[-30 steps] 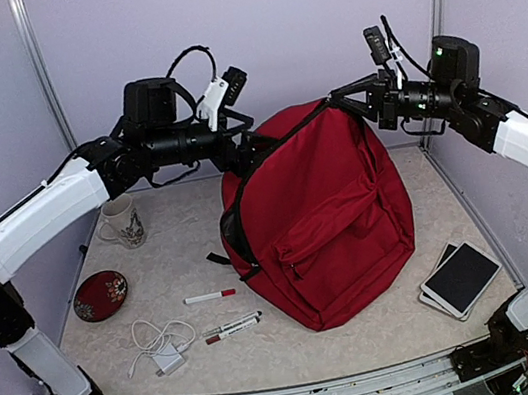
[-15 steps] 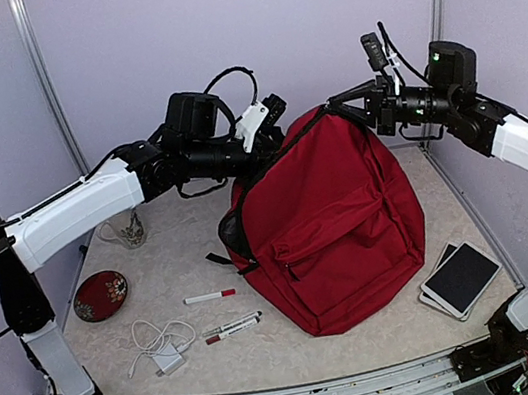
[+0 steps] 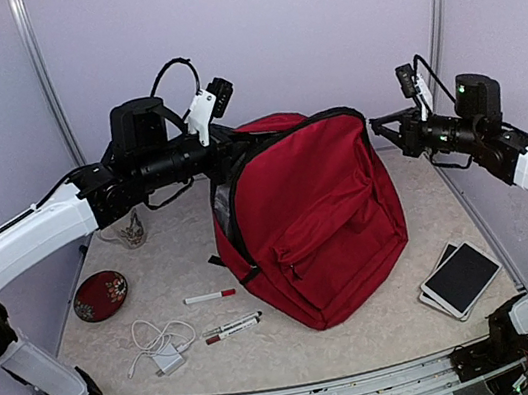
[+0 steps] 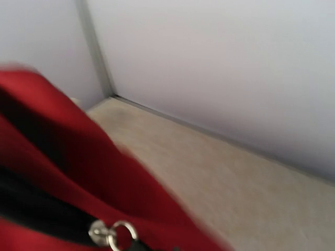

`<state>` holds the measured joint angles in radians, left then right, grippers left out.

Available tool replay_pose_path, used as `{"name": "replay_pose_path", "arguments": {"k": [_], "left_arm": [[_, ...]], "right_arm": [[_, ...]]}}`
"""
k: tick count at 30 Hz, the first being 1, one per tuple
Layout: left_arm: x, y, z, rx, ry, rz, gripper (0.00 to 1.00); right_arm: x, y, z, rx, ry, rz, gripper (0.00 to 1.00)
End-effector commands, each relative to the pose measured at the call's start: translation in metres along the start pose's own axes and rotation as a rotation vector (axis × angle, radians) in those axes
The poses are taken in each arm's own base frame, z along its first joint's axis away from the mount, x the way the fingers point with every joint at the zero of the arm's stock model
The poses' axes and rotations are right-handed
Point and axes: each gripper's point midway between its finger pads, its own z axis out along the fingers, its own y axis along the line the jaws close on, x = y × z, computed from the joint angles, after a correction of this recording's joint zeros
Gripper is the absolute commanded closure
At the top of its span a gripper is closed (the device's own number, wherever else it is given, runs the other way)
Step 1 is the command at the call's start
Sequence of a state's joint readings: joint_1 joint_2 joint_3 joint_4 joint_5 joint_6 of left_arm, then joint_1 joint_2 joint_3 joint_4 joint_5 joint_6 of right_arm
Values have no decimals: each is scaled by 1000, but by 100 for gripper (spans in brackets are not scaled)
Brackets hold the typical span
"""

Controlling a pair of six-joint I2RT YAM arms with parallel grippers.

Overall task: Pack the student bag
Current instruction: Unzip the largest pocket of the student bag.

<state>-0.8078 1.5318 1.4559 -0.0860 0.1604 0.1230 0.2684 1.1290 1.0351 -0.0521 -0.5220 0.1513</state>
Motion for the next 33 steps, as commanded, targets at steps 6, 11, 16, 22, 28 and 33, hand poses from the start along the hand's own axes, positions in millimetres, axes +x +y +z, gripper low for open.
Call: {"name": "replay_pose_path", "arguments": {"k": [6, 11, 16, 22, 28, 33], "left_arm": [[-103, 17, -72, -79, -329, -46, 100], [-117, 14, -82, -68, -379, -57, 100], [-108, 10, -71, -54, -352, -63, 100], [-98, 11, -56, -72, -345, -124, 100], [-84, 38, -37, -197, -331, -230, 100], [-83, 46, -24, -214, -339, -274, 100]], "right_arm": [[65, -82, -32, 306, 20, 194, 100], [117, -87, -17, 267, 93, 303, 100], [119, -86, -8, 227, 104, 319, 100], [77, -65, -9, 123, 56, 264, 62], [64, -12, -22, -119, 77, 272, 0], [96, 16, -32, -267, 93, 407, 0]]}}
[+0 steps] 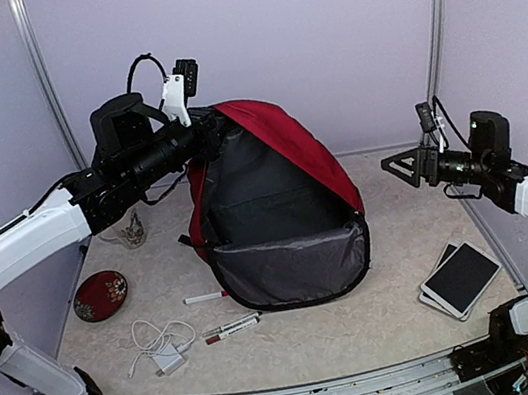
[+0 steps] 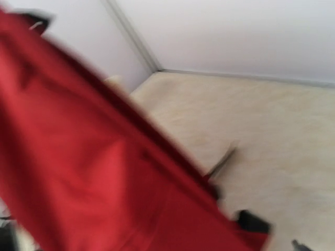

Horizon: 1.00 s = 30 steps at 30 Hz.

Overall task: Pack the student bag
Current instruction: Unzip the largest pocket of the student bag, then pick up the student bag from the center of the board.

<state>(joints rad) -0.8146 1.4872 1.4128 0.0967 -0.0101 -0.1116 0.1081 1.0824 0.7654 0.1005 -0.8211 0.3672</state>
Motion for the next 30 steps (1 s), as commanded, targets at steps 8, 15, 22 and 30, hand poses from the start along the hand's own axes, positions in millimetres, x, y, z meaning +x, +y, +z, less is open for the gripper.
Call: {"name": "replay_pose_path", "arguments": {"k": [8, 15, 22, 30], "left_arm": [[-41, 5, 22, -23, -136, -84, 100], [-40, 5, 23, -22, -138, -83, 100], [-39, 6, 23, -31, -135, -84, 100], [-40, 15, 17, -65, -130, -71, 100]], "right_arm": [[95, 74, 6, -194, 66, 41, 0], [133, 60, 5, -138, 56, 128, 0], [154, 75, 29, -243, 58, 146, 4], [156, 84, 48, -313, 87, 194, 95]]}}
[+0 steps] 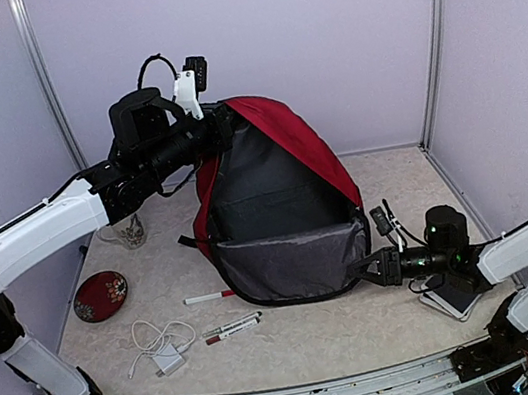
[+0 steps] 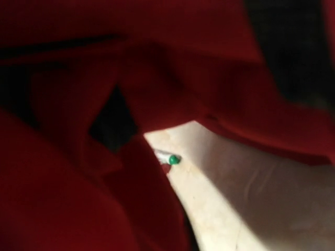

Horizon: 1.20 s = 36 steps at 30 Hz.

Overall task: Pack the student bag
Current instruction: Pick up the student bag from the center of the board.

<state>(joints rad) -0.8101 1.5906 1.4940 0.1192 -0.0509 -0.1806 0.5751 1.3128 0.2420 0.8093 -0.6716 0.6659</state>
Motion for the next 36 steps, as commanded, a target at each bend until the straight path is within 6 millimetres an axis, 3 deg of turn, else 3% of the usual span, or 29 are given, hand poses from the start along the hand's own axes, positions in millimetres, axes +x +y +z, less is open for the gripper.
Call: {"name": "replay_pose_path", "arguments": {"k": [1, 4, 7, 10, 14, 17, 18, 21, 25, 32, 35, 36], "left_arm": [[-46, 6, -12, -22, -127, -6, 100], [-50, 18, -20, -41, -148, -36, 100], [-48, 28, -25, -60, -167, -81, 100], [-46, 27, -32, -51, -210, -120, 100], [-33, 14, -27, 30, -211, -230, 100], [-4, 0, -19, 51, -171, -312, 100], [9, -5, -19, 47, -158, -334, 100], [58, -27, -15, 59, -72, -360, 92], [121, -53, -12, 105, 111, -375, 79], [176, -80, -29, 231, 306, -337, 74], [200, -94, -47, 293, 391, -303, 72], [204, -100, -55, 327, 409, -292, 67]], "right_arm": [[-47, 28, -5, -71, -137, -79, 100], [-104, 32, -20, 46, -202, -167, 100], [-174, 35, -49, 247, -246, -301, 100], [-244, 54, -71, 357, -275, -421, 100], [-303, 78, -61, 360, -216, -530, 100], [-340, 88, -50, 349, -202, -606, 100], [-347, 81, -42, 356, -185, -612, 100], [-357, 54, -16, 362, -103, -586, 100], [-345, 20, 21, 339, 12, -578, 100], [-317, -5, 68, 318, 121, -678, 100], [-296, -5, 87, 278, 183, -706, 100], [-286, -3, 95, 257, 209, -725, 100]]}}
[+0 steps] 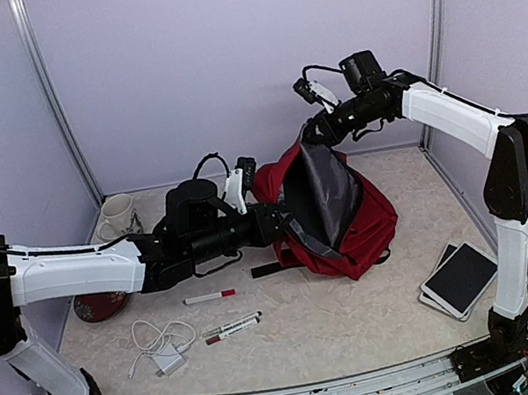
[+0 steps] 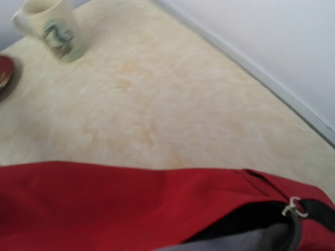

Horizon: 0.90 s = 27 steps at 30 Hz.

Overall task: Pack the student bag
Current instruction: Pick up the student bag from the center of the board, then pass from the right arm to the left

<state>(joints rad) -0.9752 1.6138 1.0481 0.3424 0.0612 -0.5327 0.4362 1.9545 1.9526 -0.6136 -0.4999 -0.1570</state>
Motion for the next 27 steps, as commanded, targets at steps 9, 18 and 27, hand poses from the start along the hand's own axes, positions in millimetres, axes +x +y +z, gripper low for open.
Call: {"name": "replay_pose_path", "arguments": {"k": [9, 18, 27], "left_arm": [[23, -74, -102, 333, 180, 478, 1], [-56, -71, -157, 339, -143, 529, 5], [-61, 40, -63, 7, -54, 597, 25]], "right_arm": [[6, 80, 6, -240, 13, -241, 100], [21, 115, 2, -371, 6, -239, 100], [24, 136, -5, -436, -8, -248, 100]]}}
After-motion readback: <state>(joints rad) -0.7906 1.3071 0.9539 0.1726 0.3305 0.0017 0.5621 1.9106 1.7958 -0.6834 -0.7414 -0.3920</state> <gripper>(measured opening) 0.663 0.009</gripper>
